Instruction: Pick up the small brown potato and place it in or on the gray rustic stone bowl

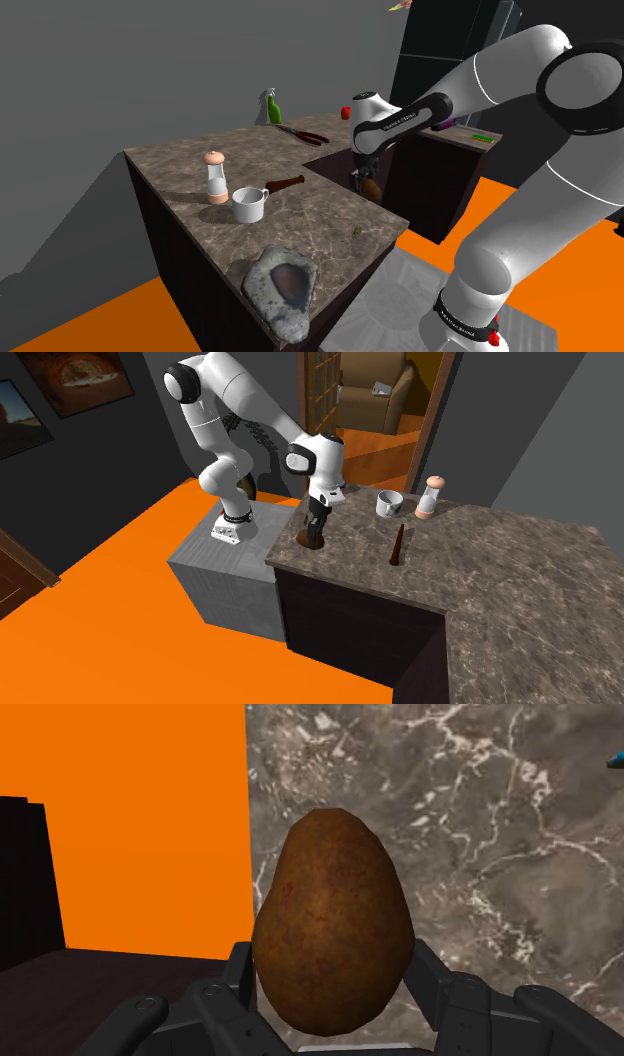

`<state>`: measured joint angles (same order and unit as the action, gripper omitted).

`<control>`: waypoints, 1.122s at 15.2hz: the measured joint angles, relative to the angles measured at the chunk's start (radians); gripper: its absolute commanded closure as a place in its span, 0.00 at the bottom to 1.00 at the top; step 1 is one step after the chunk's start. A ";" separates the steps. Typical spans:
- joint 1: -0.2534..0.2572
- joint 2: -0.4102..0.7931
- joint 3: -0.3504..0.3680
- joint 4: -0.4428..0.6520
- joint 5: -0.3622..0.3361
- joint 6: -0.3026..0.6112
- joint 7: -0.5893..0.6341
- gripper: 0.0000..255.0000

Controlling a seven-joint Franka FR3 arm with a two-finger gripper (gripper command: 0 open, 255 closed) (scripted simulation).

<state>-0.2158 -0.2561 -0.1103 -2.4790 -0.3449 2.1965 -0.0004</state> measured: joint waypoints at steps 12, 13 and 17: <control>0.008 -0.074 0.008 0.095 0.028 -0.165 -0.044 1.00; 0.009 -0.079 0.009 0.104 0.030 -0.178 -0.047 1.00; 0.011 -0.095 0.012 0.145 0.038 -0.235 -0.061 1.00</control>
<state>-0.2048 -0.3509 -0.0986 -2.3337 -0.3074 1.9617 -0.0612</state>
